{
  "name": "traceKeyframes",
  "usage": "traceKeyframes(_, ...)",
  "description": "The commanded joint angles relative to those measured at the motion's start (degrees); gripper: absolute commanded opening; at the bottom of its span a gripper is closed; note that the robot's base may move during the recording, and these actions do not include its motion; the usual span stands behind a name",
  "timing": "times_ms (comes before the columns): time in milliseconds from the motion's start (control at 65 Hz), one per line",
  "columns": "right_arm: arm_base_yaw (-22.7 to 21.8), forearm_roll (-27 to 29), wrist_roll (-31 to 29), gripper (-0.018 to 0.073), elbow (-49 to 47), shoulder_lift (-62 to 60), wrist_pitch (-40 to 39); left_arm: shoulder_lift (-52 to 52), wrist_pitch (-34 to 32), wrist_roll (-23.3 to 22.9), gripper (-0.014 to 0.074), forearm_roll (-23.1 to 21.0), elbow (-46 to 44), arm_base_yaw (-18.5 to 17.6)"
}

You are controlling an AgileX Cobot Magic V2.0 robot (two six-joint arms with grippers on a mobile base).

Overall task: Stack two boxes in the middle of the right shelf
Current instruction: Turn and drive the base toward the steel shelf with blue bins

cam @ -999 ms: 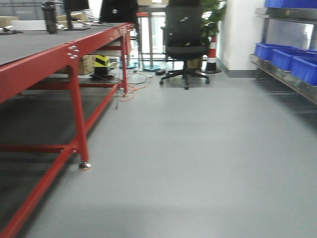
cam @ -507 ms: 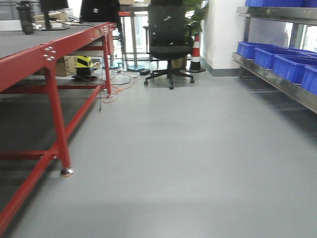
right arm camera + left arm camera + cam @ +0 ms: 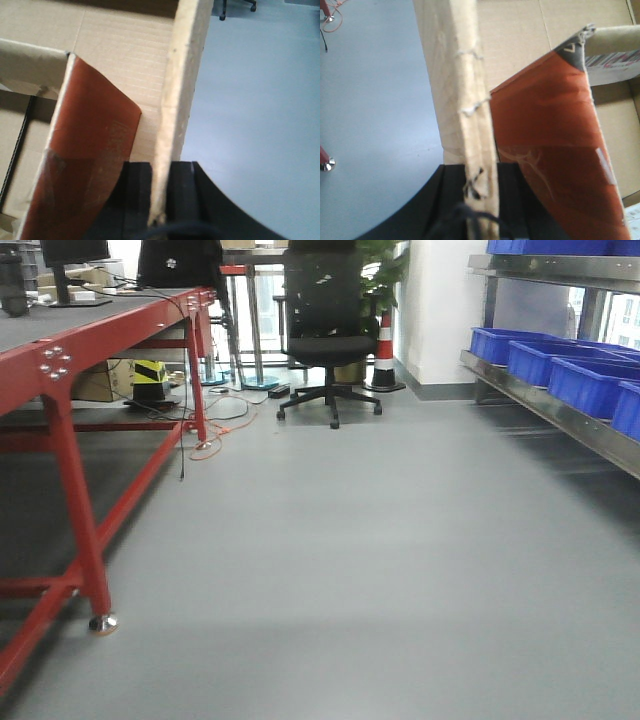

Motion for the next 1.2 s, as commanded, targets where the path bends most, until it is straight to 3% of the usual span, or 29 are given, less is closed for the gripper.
traceKeyframes(0,-0.29,-1.23,-0.77,-0.0154,-0.62,-0.45,-3.13,-0.77,-3.00,0.03,-0.0111,-0.47,-0.69,0.15)
traceKeyframes(1184,-0.29,-1.23,-0.77,-0.0154,-0.62,-0.45,-3.13,-0.77,-3.09,0.03,-0.0111,-0.34,-0.69,0.15)
